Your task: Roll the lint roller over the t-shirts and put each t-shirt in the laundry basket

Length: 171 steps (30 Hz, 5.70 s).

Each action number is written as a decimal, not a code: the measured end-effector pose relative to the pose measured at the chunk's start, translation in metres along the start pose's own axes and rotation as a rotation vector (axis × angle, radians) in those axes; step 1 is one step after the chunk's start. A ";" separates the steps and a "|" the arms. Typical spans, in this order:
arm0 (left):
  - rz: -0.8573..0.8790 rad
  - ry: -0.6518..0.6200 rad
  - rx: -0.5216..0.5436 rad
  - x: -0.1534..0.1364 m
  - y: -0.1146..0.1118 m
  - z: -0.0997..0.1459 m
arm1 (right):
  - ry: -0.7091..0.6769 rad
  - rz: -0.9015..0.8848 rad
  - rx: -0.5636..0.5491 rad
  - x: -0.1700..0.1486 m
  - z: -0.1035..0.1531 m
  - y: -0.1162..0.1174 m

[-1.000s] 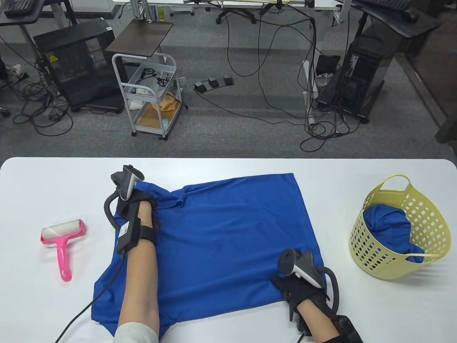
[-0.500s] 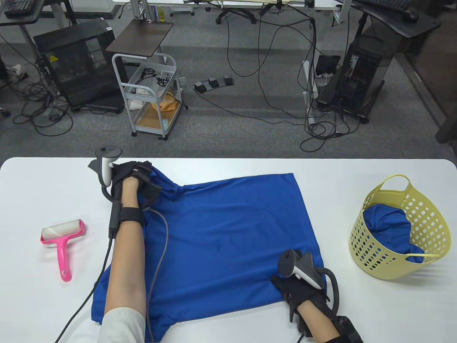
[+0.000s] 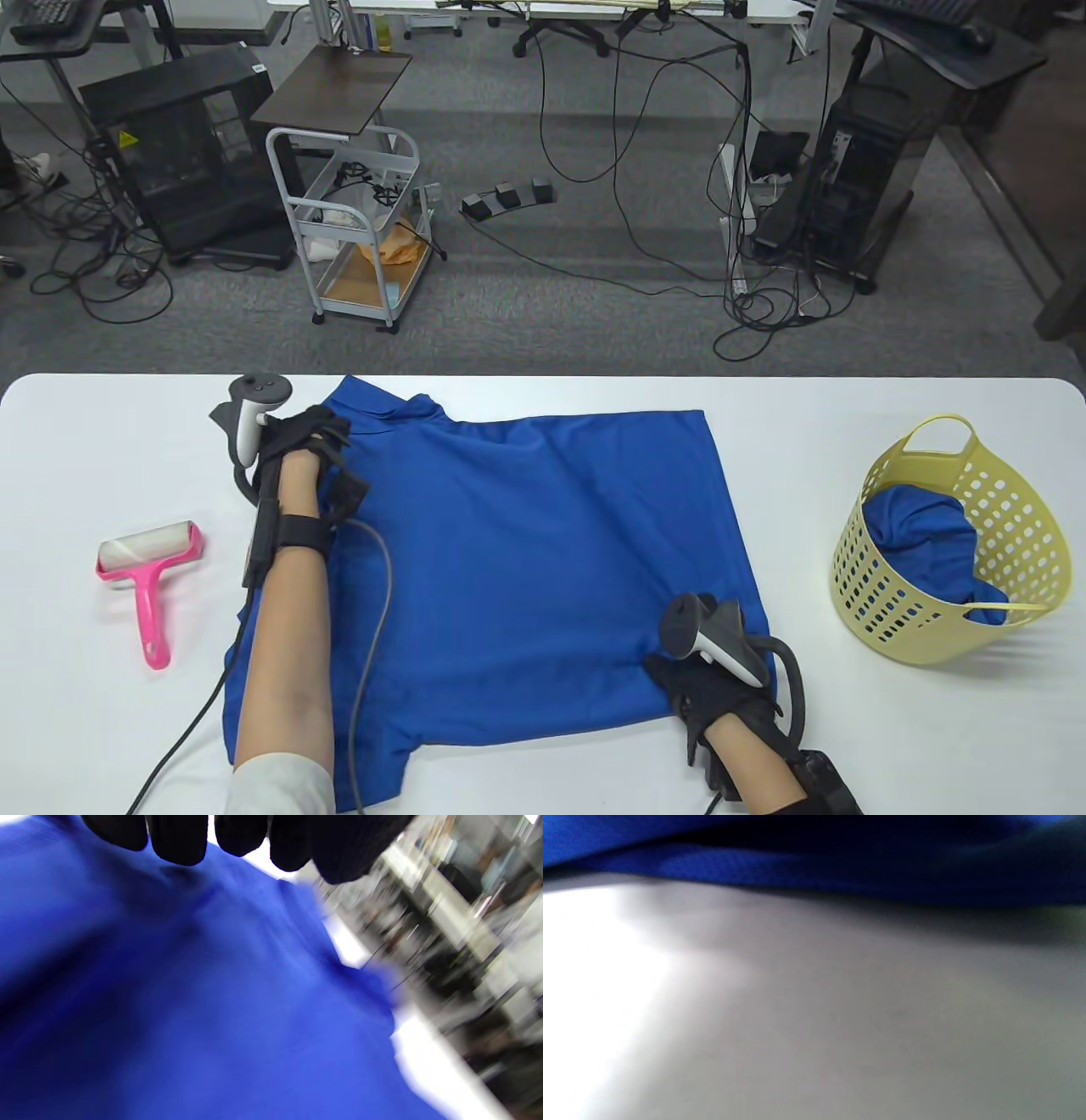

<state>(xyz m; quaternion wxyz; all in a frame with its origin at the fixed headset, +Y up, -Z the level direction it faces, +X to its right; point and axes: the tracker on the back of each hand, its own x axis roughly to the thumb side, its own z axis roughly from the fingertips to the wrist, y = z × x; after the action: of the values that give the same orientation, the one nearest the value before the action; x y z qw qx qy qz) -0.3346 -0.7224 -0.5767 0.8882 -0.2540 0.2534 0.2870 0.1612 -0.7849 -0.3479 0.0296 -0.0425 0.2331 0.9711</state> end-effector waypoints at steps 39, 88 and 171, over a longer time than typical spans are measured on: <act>-0.199 -0.130 0.386 0.096 -0.049 -0.032 | -0.004 -0.001 0.007 0.000 0.000 0.001; -0.268 0.399 0.484 -0.182 -0.009 0.090 | -0.015 -0.016 0.019 -0.003 -0.002 0.003; -0.416 -0.103 0.200 0.073 -0.101 0.080 | -0.023 -0.018 0.022 -0.004 -0.002 0.005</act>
<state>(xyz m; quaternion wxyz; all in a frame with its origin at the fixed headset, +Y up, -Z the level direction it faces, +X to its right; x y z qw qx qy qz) -0.1938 -0.7184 -0.5296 0.9607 -0.1966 0.1770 0.0837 0.1645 -0.7903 -0.3468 0.0416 -0.0334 0.2428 0.9686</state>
